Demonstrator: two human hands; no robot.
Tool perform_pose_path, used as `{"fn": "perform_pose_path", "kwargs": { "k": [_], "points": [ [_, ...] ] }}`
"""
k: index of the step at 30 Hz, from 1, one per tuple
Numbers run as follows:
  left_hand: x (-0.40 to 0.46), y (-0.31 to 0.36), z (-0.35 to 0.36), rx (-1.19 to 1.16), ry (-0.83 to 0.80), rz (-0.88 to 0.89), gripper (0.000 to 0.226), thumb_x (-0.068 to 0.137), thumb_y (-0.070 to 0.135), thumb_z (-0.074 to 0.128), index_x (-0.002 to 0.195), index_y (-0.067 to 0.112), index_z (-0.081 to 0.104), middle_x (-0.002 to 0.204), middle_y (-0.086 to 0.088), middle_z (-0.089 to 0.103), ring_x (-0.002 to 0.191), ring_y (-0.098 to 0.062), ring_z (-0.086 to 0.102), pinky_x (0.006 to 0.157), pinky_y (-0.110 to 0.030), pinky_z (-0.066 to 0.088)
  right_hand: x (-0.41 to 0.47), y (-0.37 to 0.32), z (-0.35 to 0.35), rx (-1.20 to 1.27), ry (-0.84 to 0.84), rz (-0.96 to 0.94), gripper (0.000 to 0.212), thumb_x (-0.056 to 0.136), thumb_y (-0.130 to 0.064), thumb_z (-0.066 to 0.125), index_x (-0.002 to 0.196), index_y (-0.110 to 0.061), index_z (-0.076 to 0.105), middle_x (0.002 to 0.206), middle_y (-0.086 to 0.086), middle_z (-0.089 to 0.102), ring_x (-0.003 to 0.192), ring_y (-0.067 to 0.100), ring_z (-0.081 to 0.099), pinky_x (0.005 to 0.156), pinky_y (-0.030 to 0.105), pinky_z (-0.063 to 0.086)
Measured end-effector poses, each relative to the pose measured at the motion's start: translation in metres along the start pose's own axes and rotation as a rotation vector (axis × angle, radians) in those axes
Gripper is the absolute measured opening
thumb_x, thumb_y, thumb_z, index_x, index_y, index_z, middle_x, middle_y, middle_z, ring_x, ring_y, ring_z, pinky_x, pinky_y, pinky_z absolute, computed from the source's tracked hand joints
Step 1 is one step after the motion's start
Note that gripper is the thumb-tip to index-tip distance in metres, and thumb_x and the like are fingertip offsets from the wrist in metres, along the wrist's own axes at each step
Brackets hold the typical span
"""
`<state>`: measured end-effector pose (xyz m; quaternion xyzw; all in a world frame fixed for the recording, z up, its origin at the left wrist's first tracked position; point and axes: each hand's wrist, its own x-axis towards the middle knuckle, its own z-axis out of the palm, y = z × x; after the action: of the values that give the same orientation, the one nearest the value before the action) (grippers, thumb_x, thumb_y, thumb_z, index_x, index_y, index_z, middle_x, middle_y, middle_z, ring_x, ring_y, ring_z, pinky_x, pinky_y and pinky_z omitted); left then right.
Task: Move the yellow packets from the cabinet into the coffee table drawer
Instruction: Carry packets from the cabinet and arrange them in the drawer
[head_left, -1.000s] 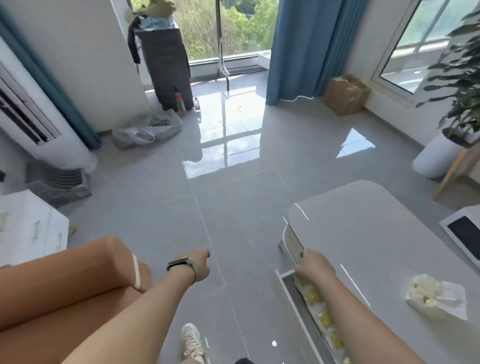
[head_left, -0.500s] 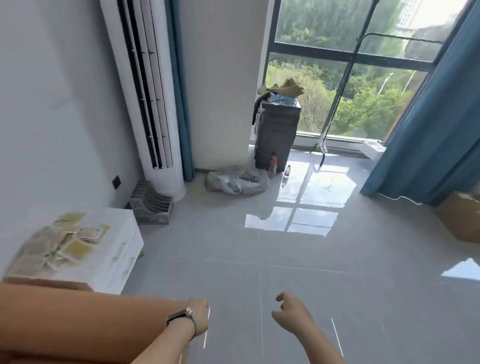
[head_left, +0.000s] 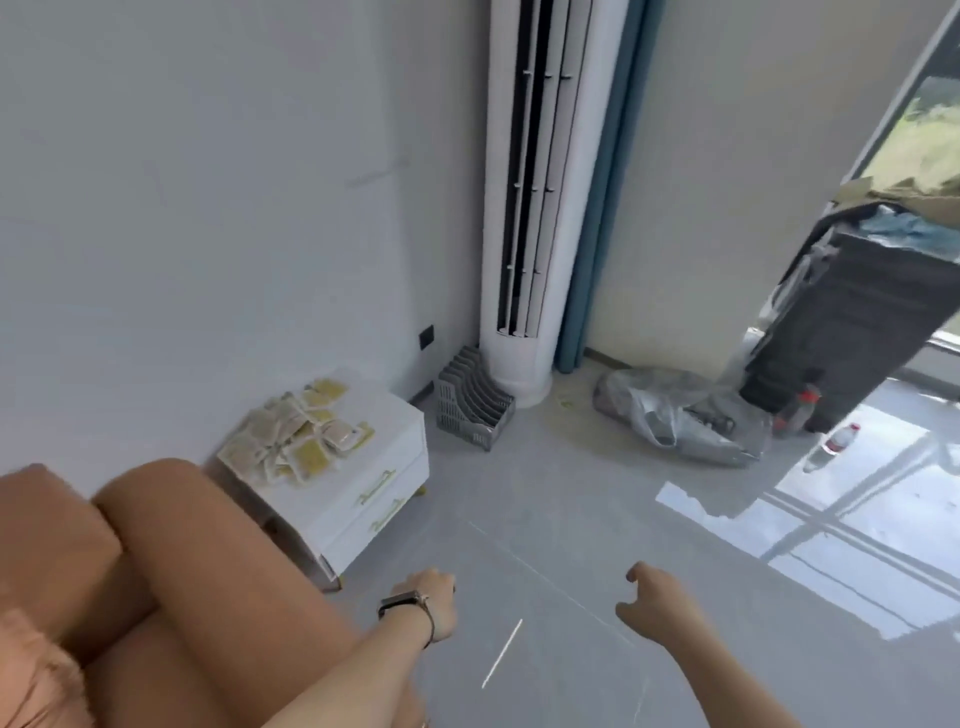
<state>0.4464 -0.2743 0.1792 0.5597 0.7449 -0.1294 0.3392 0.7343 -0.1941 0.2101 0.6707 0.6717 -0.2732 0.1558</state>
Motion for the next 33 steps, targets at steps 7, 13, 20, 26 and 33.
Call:
{"fn": "perform_pose_path", "kwargs": {
  "k": [7, 13, 20, 26, 33],
  "points": [
    [0.047, -0.063, -0.064, -0.213, 0.055, -0.227, 0.046, 0.091, 0.023, 0.047, 0.138, 0.021, 0.043, 0.139, -0.005, 0.044, 0.121, -0.025, 0.051, 0.097, -0.036, 0.046, 0.122, -0.126, -0.069, -0.218, -0.035, -0.270, 0.056, 0.089, -0.033, 0.055, 0.142, -0.019, 0.040, 0.133, 0.004, 0.051, 0.122, 0.022, 0.051, 0.089, 0.029, 0.047],
    [0.098, -0.128, -0.093, -0.325, 0.008, -0.388, 0.046, 0.091, 0.022, 0.042, 0.138, 0.019, 0.042, 0.133, -0.006, 0.045, 0.113, -0.025, 0.054, 0.084, -0.032, 0.048, 0.197, -0.247, -0.076, -0.223, -0.130, -0.423, 0.054, 0.091, -0.033, 0.053, 0.142, -0.021, 0.040, 0.135, 0.002, 0.051, 0.121, 0.021, 0.052, 0.087, 0.032, 0.050],
    [0.158, -0.190, -0.148, -0.508, 0.019, -0.484, 0.047, 0.095, 0.024, 0.043, 0.141, 0.020, 0.039, 0.138, -0.007, 0.044, 0.115, -0.024, 0.056, 0.083, -0.029, 0.046, 0.276, -0.323, -0.089, -0.255, -0.256, -0.412, 0.055, 0.087, -0.031, 0.055, 0.139, -0.018, 0.044, 0.132, 0.004, 0.054, 0.117, 0.022, 0.054, 0.091, 0.034, 0.051],
    [0.219, -0.234, -0.189, -0.753, 0.053, -0.588, 0.044, 0.097, 0.023, 0.041, 0.141, 0.021, 0.040, 0.140, -0.005, 0.047, 0.116, -0.021, 0.056, 0.088, -0.027, 0.046, 0.351, -0.423, -0.092, -0.332, -0.312, -0.466, 0.052, 0.088, -0.027, 0.054, 0.138, -0.017, 0.044, 0.130, 0.005, 0.057, 0.113, 0.021, 0.056, 0.087, 0.028, 0.048],
    [0.294, -0.293, -0.209, -1.057, 0.135, -0.749, 0.042, 0.094, 0.019, 0.041, 0.135, 0.022, 0.049, 0.131, -0.004, 0.055, 0.107, -0.020, 0.058, 0.090, -0.030, 0.049, 0.431, -0.540, -0.058, -0.473, -0.408, -0.623, 0.045, 0.089, -0.028, 0.052, 0.133, -0.021, 0.048, 0.129, 0.002, 0.056, 0.113, 0.018, 0.055, 0.087, 0.027, 0.045]
  ]
}}
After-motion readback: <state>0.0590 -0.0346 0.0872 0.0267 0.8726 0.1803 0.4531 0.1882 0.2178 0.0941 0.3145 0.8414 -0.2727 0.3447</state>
